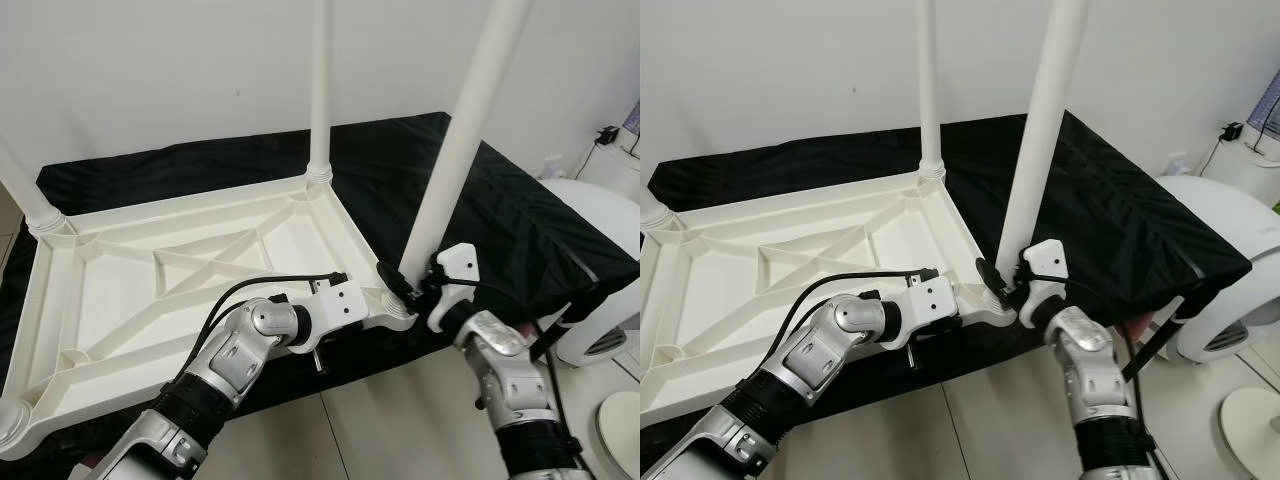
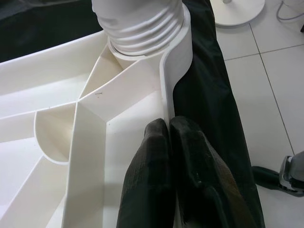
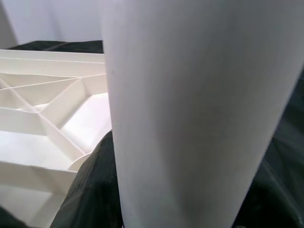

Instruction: Building children table

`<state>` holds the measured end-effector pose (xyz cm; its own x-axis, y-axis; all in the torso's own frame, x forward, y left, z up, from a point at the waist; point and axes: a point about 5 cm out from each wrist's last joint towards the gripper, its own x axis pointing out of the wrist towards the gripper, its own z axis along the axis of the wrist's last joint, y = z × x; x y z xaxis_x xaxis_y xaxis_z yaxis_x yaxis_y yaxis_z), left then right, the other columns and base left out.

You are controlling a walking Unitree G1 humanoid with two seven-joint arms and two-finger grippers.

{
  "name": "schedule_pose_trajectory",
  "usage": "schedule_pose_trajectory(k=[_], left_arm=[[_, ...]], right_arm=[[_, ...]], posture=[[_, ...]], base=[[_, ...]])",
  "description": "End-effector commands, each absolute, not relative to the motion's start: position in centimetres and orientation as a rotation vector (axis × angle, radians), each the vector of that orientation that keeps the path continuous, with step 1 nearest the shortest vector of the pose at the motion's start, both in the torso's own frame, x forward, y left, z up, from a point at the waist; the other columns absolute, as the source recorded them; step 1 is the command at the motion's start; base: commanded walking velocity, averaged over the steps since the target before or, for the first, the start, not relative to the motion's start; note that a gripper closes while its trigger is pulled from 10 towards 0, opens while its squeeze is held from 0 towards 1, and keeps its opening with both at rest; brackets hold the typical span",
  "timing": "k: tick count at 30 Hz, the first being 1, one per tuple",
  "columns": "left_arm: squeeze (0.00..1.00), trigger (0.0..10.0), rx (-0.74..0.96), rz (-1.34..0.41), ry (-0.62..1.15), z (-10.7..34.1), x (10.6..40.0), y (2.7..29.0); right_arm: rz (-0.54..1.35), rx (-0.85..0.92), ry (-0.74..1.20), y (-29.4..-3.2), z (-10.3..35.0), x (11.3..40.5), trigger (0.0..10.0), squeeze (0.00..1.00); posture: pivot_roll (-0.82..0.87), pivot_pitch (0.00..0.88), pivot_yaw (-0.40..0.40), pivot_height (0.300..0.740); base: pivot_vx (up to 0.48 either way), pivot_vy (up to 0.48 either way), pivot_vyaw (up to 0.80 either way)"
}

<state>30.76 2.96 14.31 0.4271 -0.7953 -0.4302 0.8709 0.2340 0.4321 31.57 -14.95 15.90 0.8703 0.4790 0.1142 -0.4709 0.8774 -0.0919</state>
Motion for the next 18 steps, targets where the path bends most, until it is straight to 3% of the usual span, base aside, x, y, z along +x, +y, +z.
schedule_pose_trajectory(k=[1, 5, 18], left_arm=[[0.0, 10.0, 0.706, -1.159, 0.188, 12.9, 30.2, 2.9], [0.0, 10.0, 0.702, -1.161, 0.191, 12.9, 30.2, 2.9], [0.0, 10.0, 0.7, -1.156, 0.191, 13.0, 30.3, 3.0]], right_arm=[[0.521, -0.027, -0.117, -13.1, 15.5, 31.2, 10.0, 0.0], [0.434, 0.005, -0.125, -11.0, 15.6, 31.1, 10.0, 0.0], [0.091, 0.046, -0.05, -8.5, 15.5, 31.5, 10.0, 0.0]], posture=[[-0.09, 0.048, 0.023, 0.74], [-0.09, 0.054, 0.023, 0.74], [-0.08, 0.061, 0.021, 0.74]], base=[[0.0, 0.0, 0.0], [0.0, 0.0, 0.0], [0.0, 0.0, 0.0]])
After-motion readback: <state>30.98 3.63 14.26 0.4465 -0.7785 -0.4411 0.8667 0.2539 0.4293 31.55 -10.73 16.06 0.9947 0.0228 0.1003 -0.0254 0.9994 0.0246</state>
